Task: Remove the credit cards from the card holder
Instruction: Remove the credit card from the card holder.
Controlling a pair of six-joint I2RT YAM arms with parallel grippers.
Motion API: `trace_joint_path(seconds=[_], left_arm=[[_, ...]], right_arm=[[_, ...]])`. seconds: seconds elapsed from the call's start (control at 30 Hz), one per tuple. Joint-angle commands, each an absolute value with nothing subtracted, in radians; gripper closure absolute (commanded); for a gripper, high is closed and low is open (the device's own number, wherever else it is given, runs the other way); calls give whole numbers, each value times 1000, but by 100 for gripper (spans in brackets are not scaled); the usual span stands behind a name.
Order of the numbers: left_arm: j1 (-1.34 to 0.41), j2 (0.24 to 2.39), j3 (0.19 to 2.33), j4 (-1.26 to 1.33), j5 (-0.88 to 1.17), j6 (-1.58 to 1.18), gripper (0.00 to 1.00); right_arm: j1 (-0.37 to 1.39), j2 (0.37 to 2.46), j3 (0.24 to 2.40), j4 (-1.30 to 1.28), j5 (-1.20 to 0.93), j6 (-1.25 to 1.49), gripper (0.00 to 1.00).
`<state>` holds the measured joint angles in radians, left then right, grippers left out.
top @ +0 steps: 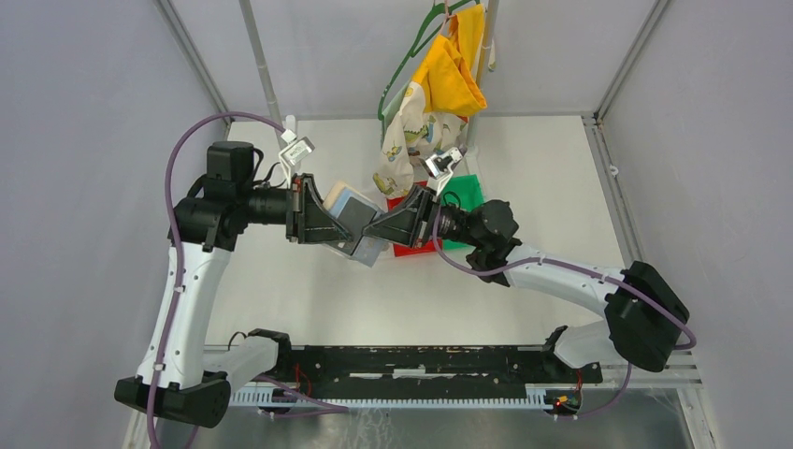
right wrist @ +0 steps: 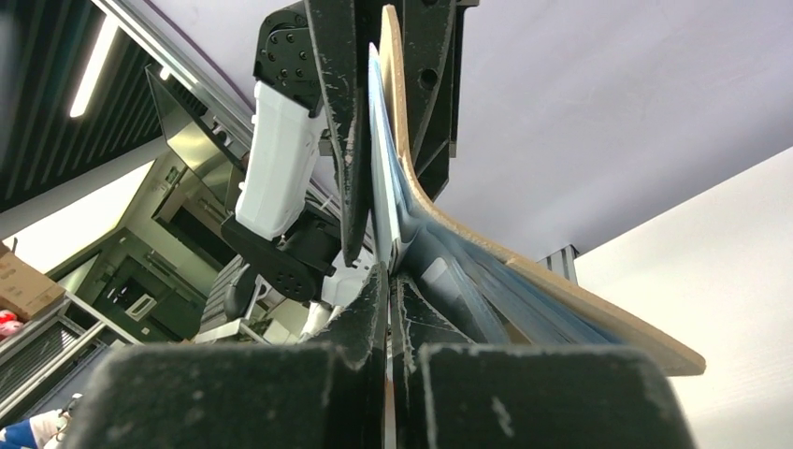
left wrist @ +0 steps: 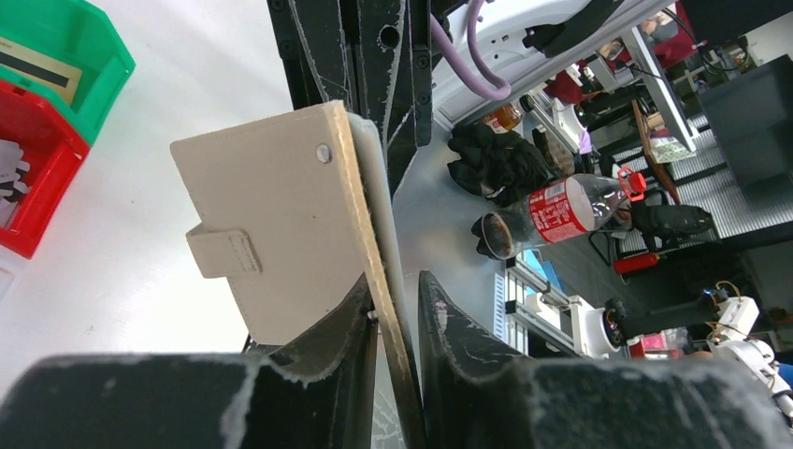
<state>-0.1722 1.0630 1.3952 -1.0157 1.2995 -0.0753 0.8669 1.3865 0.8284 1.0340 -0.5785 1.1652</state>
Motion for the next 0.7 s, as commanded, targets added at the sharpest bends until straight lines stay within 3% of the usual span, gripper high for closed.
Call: trace_joint_path(seconds=[0.0,0.23,0.5,0.6,0.67], left_arm=[[-181,1053,1449,-1011,1412,-103,75],[-181,1051,1448,-1000,1410,-116,86],[-181,1048,1455,-978,1408,-142,91],[-181,1044,1457,-967,1408,-152,91],[-182,1040,1454,-965,1409,-156,92]], right_arm=[[862,1349,809,1149,-559,1177,100],[865,1340,756,1288,-551,1219,98],[873,1382,829,1303,-542,1233,72],[876,1392,836,1304,-534,1235,73],[877,1396,835,1312,-532,1242,79]])
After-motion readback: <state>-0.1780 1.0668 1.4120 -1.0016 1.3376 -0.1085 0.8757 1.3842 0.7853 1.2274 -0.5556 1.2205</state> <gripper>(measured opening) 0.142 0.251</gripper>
